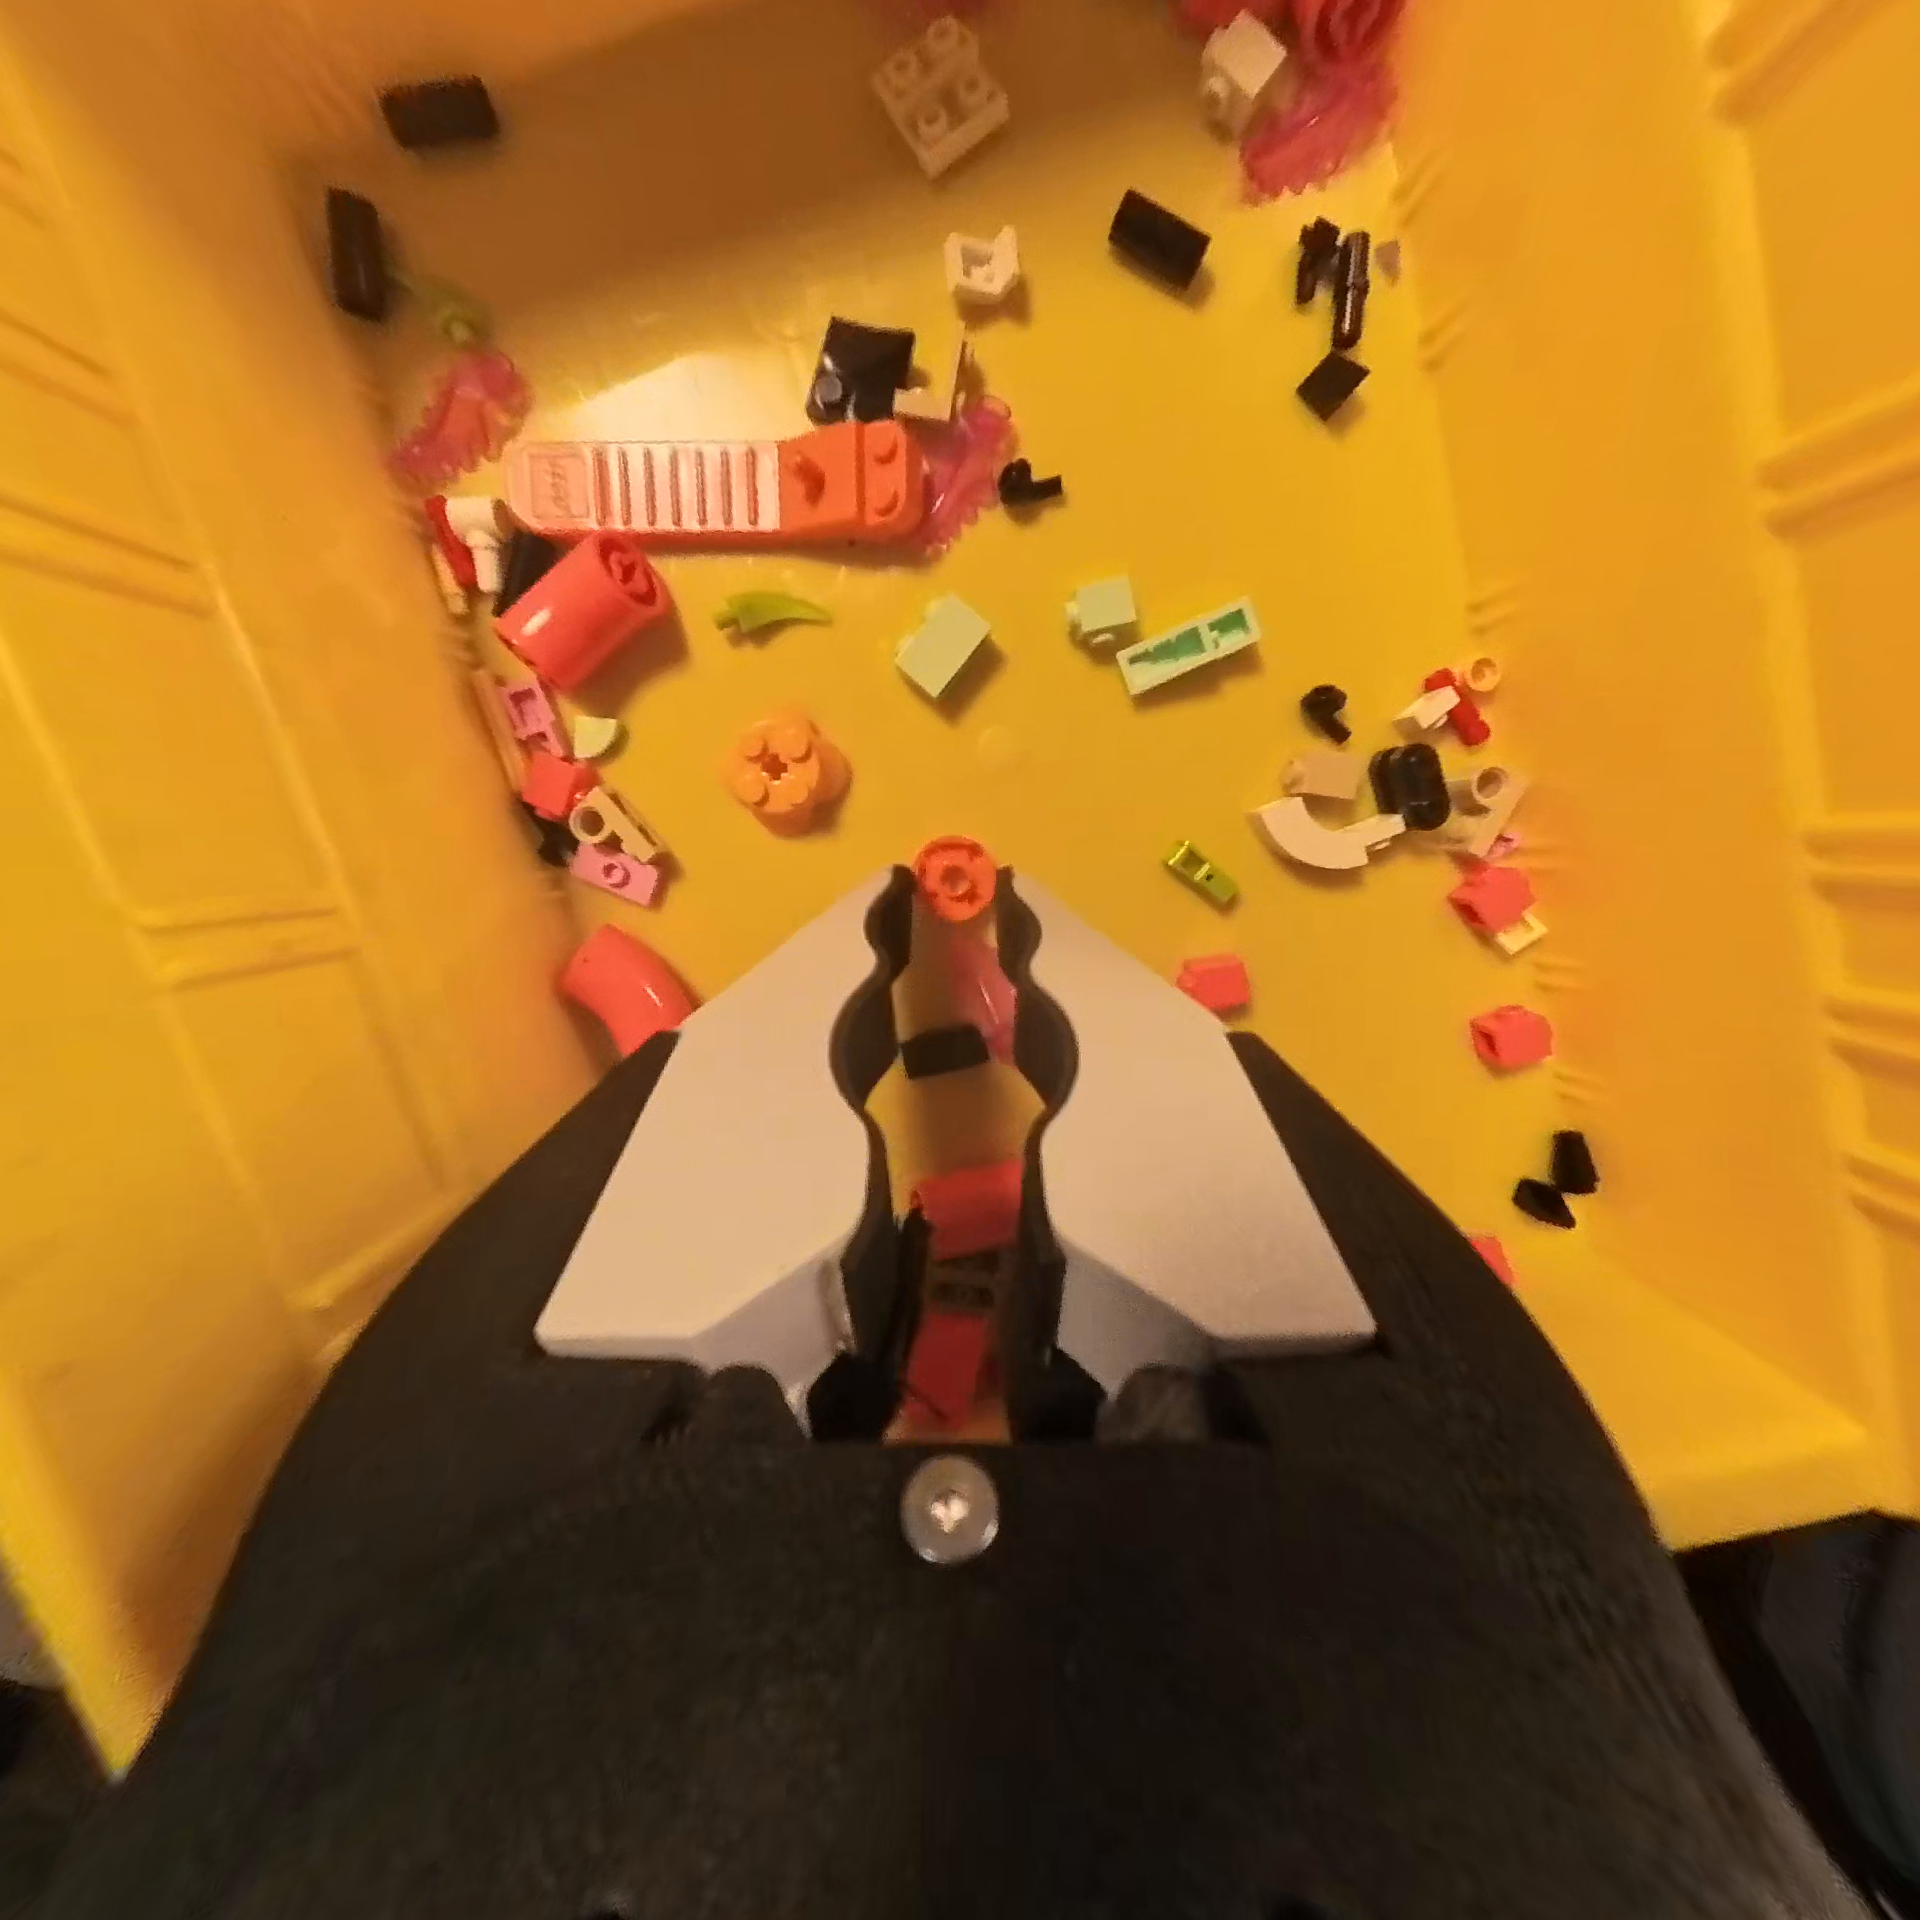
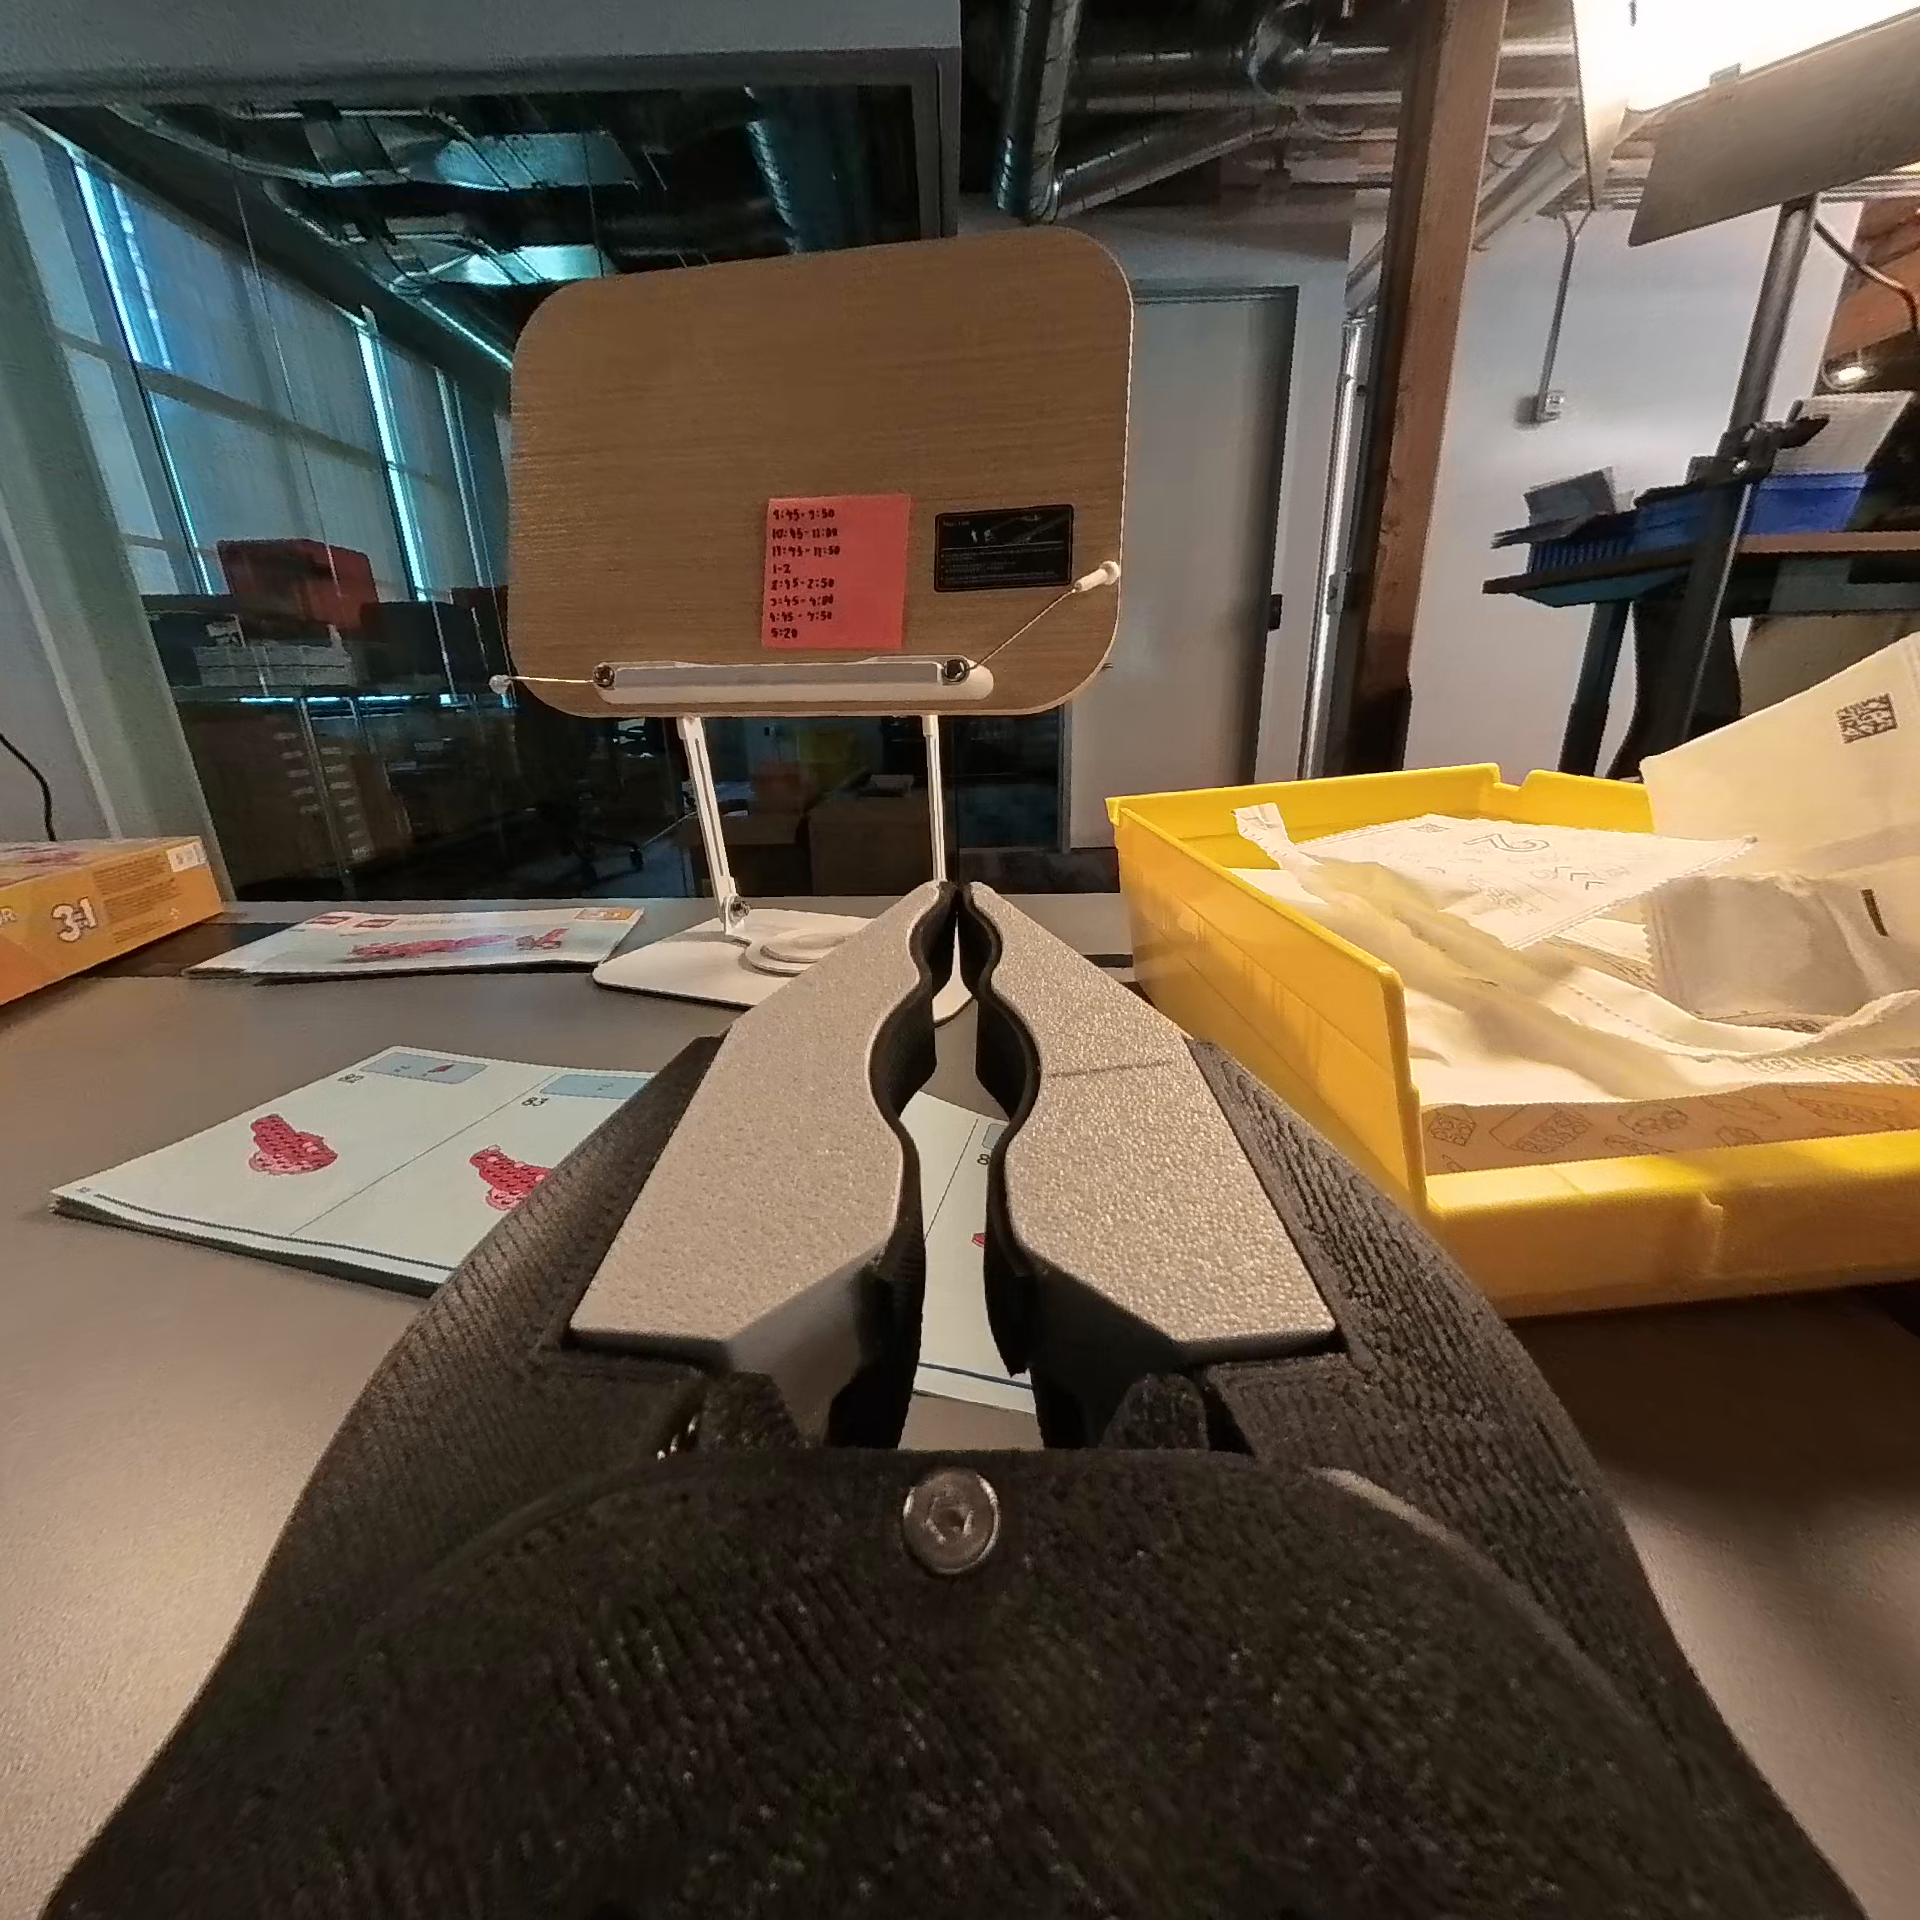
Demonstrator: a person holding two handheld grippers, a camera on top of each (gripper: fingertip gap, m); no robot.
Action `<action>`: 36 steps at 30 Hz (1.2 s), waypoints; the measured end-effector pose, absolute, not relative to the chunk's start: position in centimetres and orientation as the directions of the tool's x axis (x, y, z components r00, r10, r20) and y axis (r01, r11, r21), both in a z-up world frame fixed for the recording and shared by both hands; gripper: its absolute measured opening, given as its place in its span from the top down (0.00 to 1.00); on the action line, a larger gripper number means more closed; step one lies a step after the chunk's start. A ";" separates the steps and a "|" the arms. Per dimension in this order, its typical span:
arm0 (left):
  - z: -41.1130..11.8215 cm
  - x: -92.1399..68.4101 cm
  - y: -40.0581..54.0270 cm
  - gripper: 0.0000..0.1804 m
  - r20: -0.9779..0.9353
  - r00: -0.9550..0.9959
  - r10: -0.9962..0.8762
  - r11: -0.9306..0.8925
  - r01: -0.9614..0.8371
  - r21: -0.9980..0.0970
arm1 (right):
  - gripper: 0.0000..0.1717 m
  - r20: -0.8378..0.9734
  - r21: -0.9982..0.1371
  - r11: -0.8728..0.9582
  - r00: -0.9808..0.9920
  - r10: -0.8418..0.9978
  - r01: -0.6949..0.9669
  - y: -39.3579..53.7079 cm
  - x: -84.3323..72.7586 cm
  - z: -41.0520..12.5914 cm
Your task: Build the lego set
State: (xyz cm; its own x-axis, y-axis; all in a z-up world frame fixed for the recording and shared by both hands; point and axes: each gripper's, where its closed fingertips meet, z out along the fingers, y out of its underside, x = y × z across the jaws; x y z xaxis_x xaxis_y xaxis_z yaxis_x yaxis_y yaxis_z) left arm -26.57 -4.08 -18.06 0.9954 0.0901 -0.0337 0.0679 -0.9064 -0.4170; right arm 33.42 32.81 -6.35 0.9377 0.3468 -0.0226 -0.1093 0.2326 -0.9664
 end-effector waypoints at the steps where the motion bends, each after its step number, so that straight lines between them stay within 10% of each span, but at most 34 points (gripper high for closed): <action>1: -17.5 -26.6 -3.8 0.92 -0.054 0.994 0.100 -0.894 0.066 -0.443 | 1.00 -0.017 -0.966 0.237 0.940 0.342 -0.104 32.8 33.5 -6.3; 14: -0.5 -11.8 3.3 0.92 -0.355 0.934 0.038 -0.407 -0.310 -0.859 | 1.00 0.150 -0.954 0.299 0.913 0.381 0.032 34.1 33.8 -6.2; 22: -5.7 7.8 12.5 0.92 -0.134 0.888 -0.440 -0.241 -0.260 -0.935 | 1.00 0.255 -0.939 0.326 0.862 0.437 0.113 35.0 33.0 -6.7; 36: -16.0 27.2 15.5 0.92 -0.122 0.287 -0.950 -0.096 -0.641 -0.761 | 1.00 0.375 -0.900 0.406 0.754 0.539 0.157 36.1 31.5 -6.9</action>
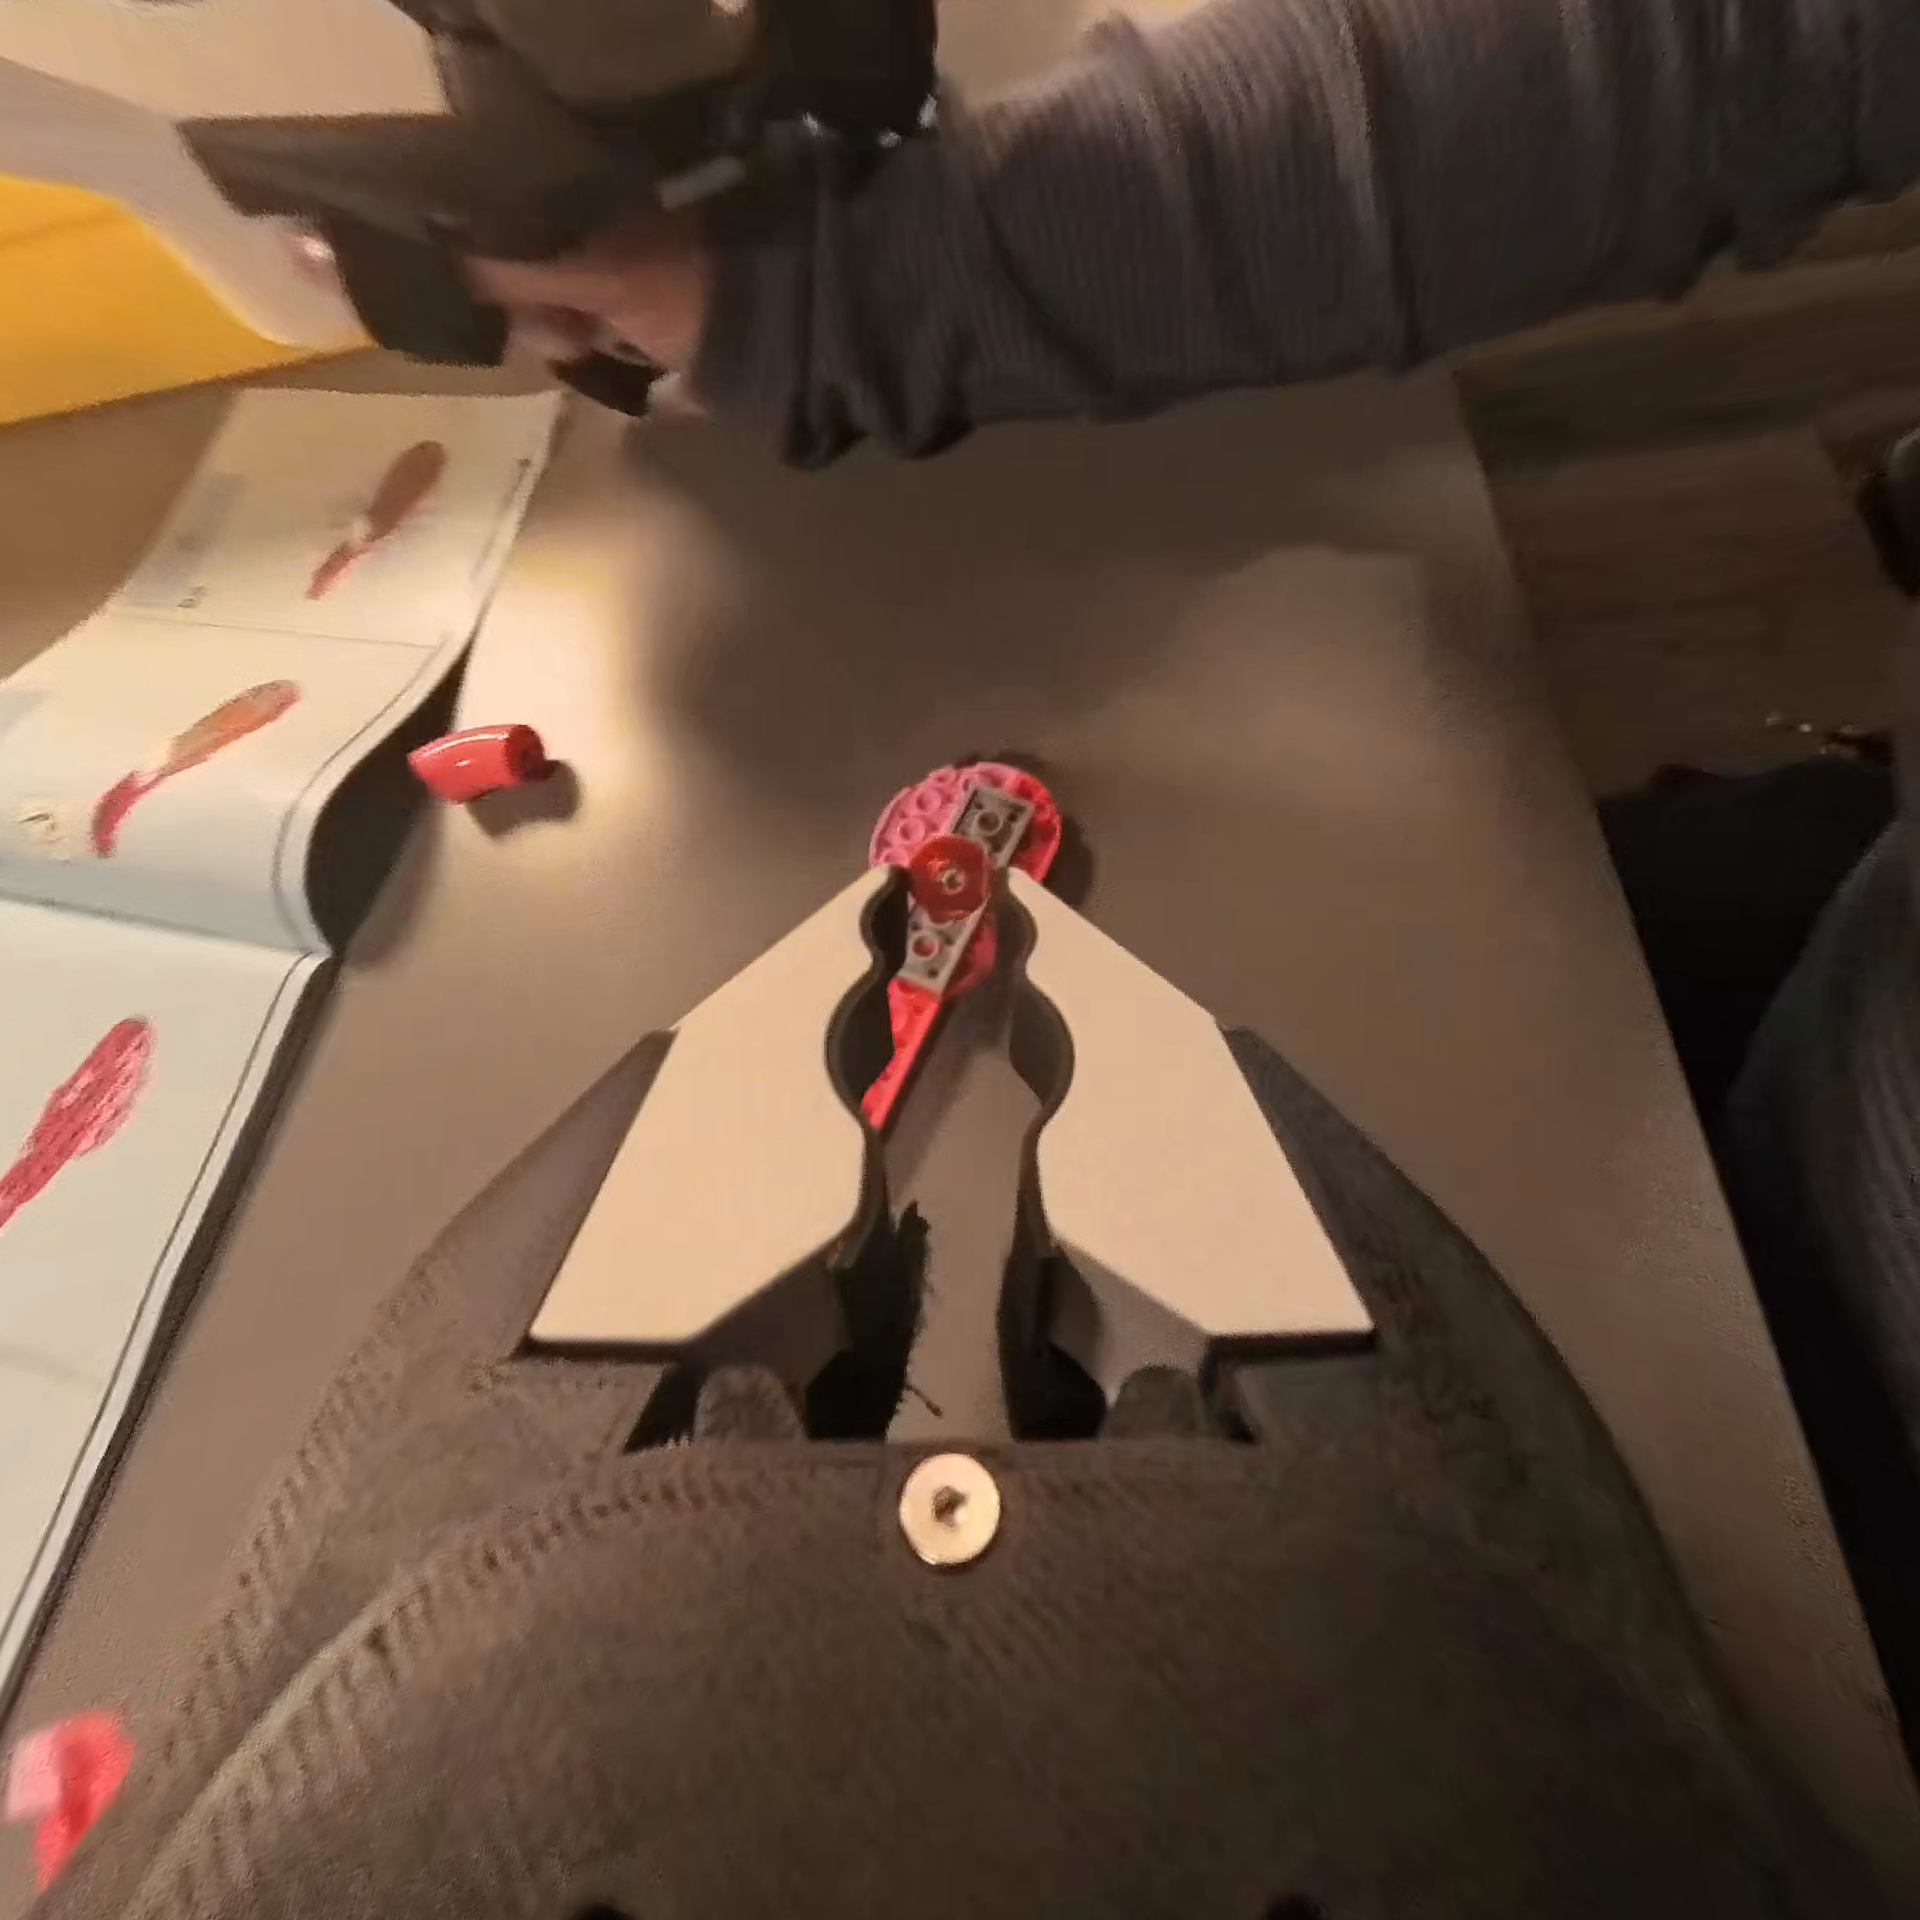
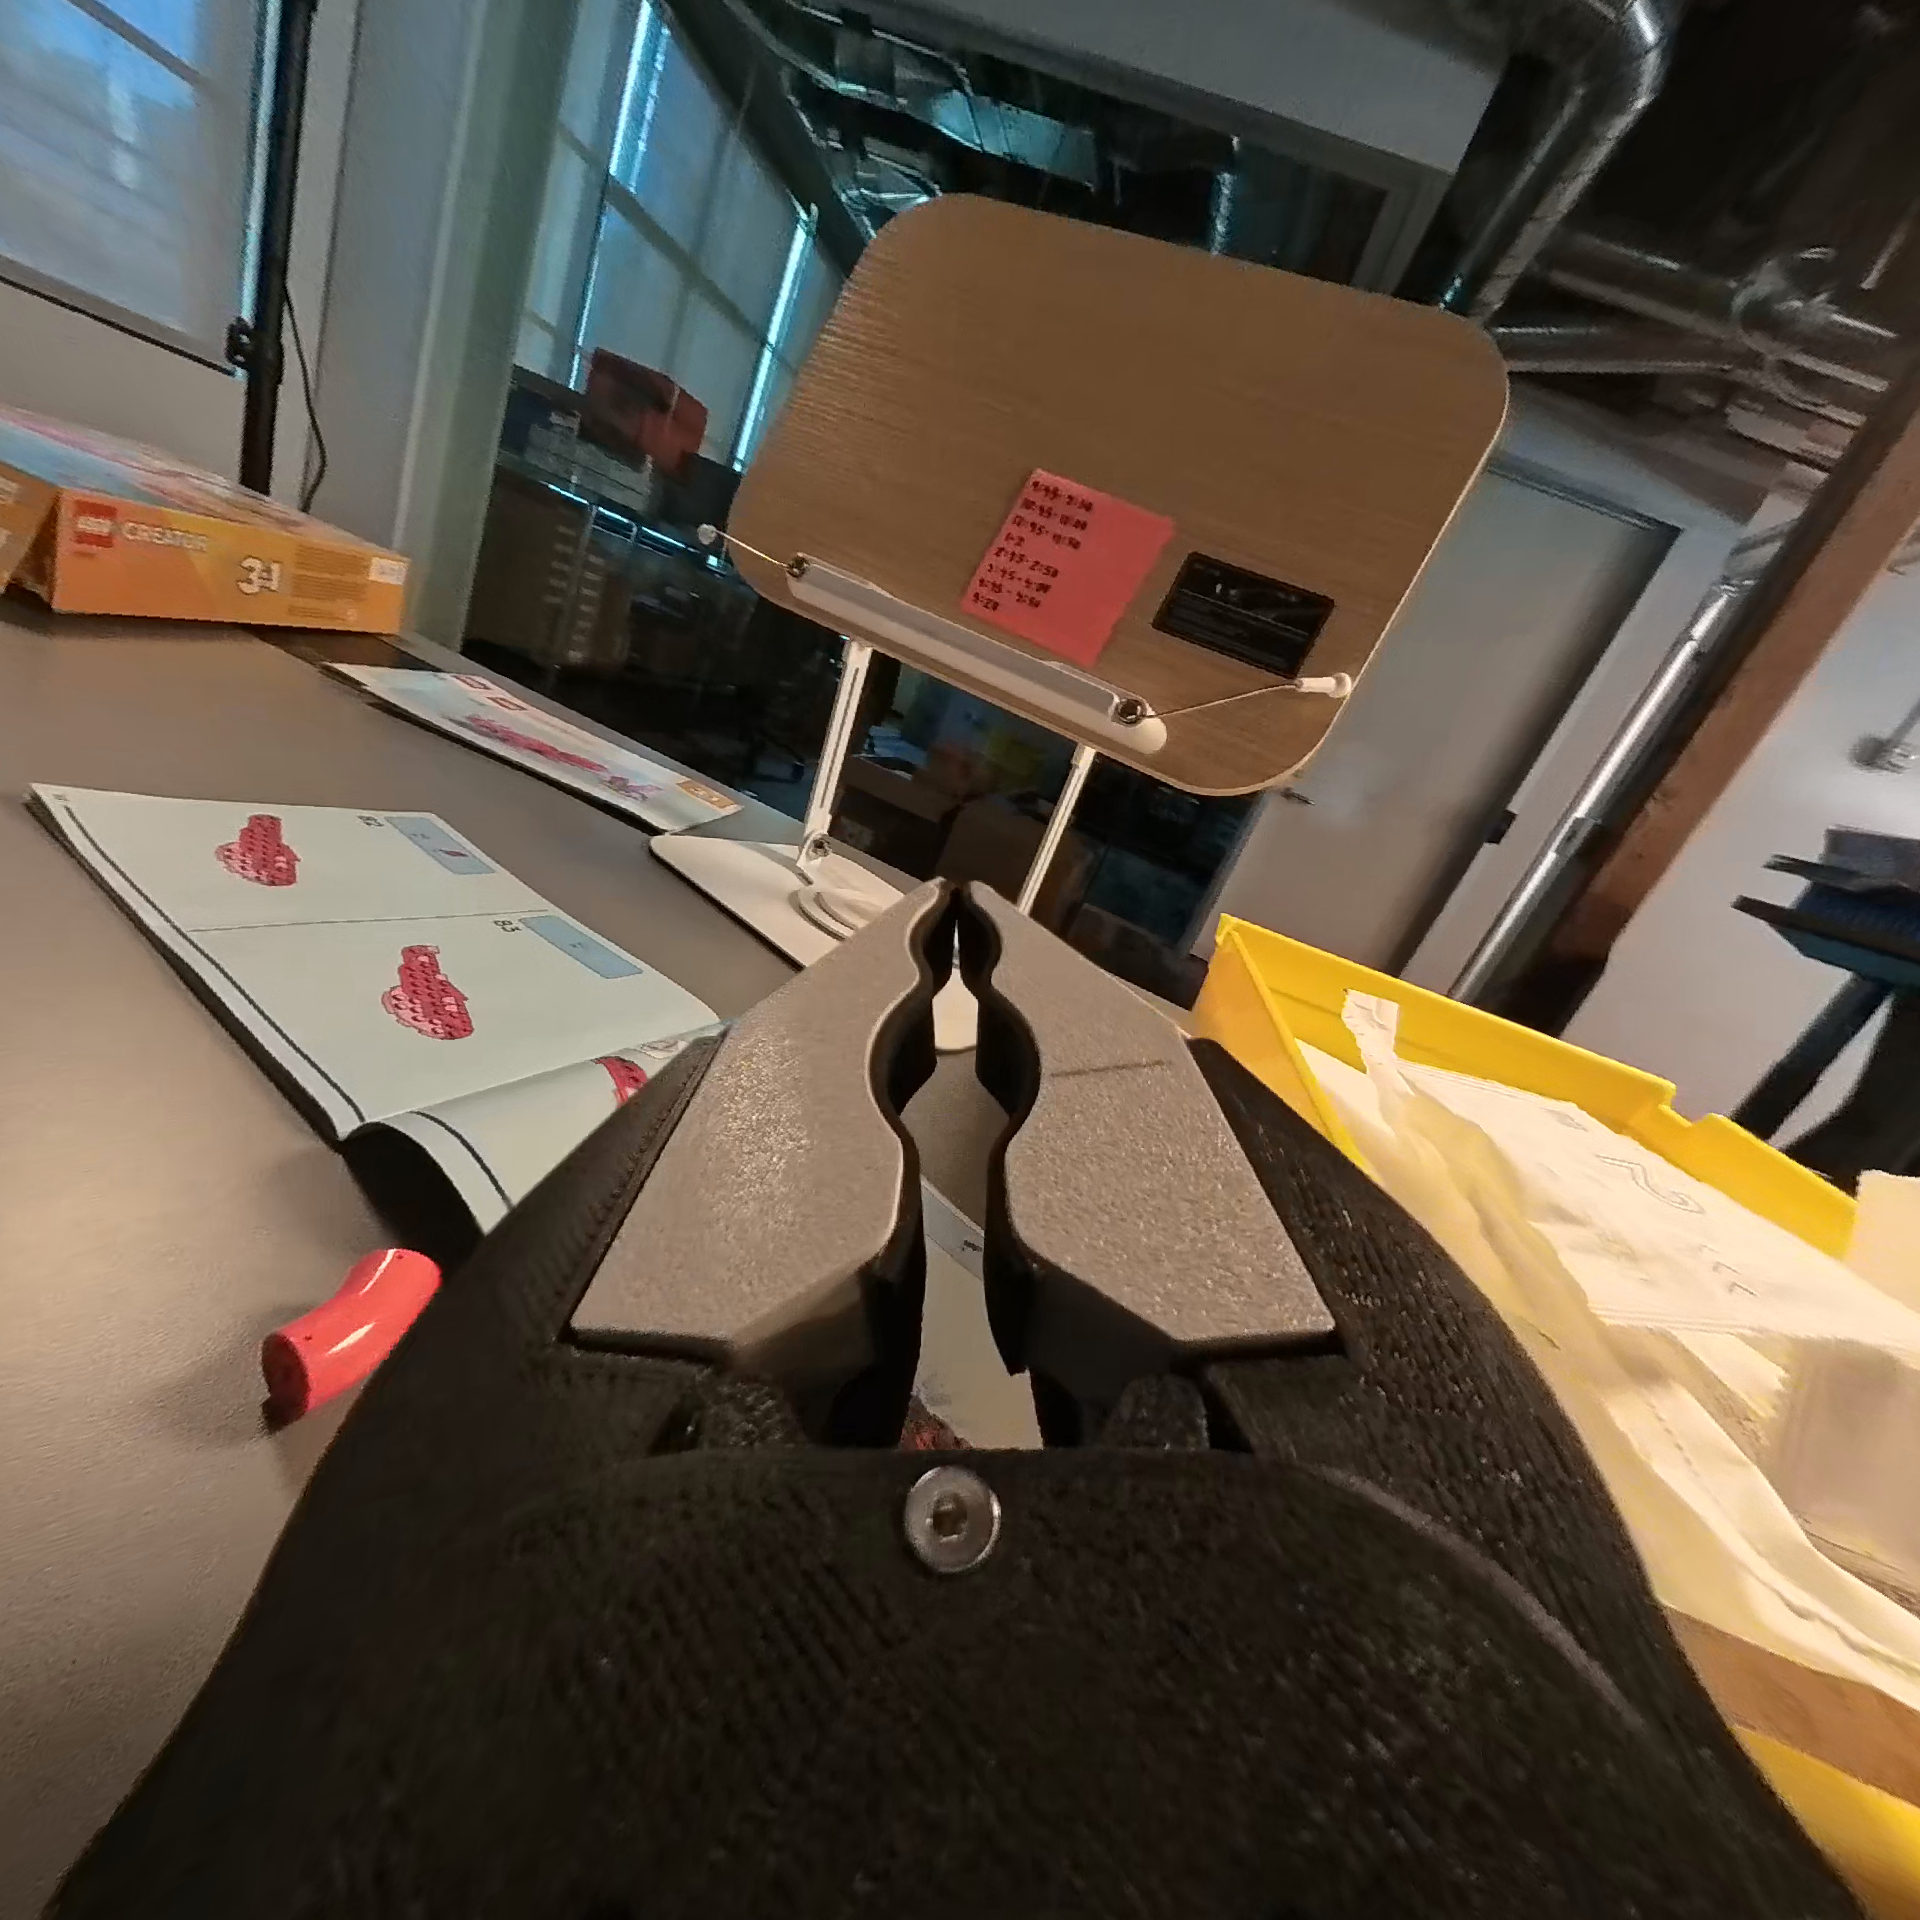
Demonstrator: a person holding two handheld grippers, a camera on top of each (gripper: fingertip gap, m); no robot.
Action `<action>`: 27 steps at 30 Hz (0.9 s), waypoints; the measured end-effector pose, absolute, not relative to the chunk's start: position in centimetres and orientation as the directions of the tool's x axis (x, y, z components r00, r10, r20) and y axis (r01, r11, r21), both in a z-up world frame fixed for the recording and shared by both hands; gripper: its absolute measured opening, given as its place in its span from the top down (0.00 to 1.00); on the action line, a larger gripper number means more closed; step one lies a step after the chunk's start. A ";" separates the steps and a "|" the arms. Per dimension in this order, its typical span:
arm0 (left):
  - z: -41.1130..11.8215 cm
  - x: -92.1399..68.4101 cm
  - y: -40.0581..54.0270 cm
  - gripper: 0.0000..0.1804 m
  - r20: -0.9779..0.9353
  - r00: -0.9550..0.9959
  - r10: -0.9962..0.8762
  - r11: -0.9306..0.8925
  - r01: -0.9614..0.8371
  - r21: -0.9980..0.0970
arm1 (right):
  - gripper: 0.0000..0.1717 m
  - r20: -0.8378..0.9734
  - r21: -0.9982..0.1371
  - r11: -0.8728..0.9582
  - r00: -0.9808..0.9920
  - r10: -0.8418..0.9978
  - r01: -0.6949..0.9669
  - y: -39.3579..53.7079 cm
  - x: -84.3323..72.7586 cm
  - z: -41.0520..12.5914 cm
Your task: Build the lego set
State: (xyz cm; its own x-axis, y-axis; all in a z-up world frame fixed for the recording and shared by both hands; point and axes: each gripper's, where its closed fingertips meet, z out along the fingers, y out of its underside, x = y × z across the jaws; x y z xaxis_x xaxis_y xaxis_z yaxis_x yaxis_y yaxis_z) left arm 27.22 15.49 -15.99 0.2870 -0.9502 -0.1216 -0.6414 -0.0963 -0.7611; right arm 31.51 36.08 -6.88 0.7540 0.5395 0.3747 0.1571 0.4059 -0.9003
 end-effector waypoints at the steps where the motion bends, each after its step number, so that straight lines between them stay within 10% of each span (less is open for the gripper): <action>1: -16.4 27.6 15.5 0.92 -0.112 0.256 -0.960 -0.089 -0.660 -0.746 | 1.00 0.369 -0.902 0.406 0.752 0.546 0.148 36.0 31.5 -6.8; 21: -18.2 28.9 15.3 0.91 -0.017 0.103 -0.995 -0.075 -0.820 -0.567 | 1.00 0.318 -0.922 0.372 0.751 0.578 0.104 36.3 31.6 -6.9; 27: -17.7 28.1 15.9 0.72 -0.032 0.184 -0.982 -0.131 -0.800 -0.586 | 1.00 0.323 -0.920 0.377 0.750 0.578 0.105 36.2 31.6 -6.8</action>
